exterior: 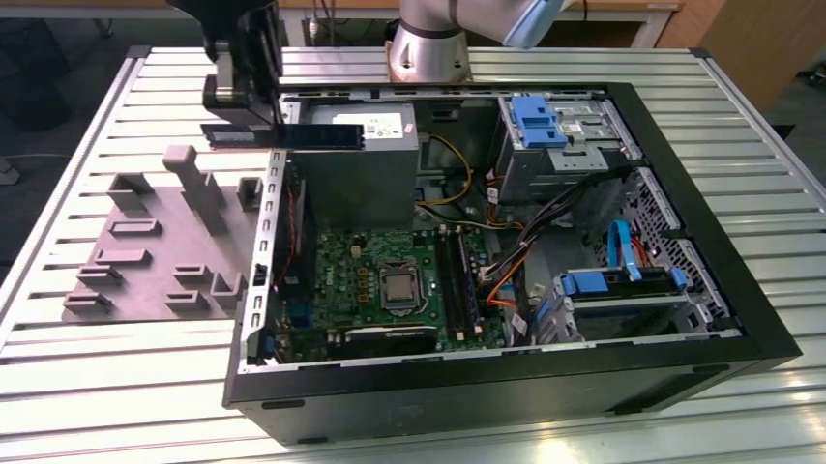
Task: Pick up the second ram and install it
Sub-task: 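Pick up the second ram and move it above second insertion slot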
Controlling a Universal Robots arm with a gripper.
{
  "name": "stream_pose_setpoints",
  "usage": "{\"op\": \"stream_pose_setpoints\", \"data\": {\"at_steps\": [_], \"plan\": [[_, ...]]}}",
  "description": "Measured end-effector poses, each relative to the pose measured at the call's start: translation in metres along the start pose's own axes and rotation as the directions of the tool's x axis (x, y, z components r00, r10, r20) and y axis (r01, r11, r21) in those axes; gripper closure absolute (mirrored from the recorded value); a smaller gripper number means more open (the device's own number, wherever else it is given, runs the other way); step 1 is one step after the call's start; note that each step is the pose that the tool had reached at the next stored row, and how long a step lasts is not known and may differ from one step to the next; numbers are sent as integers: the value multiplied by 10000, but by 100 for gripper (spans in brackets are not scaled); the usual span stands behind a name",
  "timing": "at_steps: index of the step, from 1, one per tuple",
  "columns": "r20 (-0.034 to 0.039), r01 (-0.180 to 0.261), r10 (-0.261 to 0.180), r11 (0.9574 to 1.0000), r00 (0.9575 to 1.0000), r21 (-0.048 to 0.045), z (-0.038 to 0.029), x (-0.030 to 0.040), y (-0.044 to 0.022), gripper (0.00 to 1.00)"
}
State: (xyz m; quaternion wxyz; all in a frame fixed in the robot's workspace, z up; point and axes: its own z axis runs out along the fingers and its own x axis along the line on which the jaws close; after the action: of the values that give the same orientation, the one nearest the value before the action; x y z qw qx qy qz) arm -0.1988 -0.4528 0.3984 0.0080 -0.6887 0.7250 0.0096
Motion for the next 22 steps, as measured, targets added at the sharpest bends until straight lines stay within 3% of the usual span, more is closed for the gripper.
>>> {"op": "stream_pose_setpoints", "data": {"at_steps": [6,22], "plan": [[0,0,0,10000,10000,0,3,-8,-154,86],[-1,2,-2,10000,10000,-1,3,-10,-182,86]]}}
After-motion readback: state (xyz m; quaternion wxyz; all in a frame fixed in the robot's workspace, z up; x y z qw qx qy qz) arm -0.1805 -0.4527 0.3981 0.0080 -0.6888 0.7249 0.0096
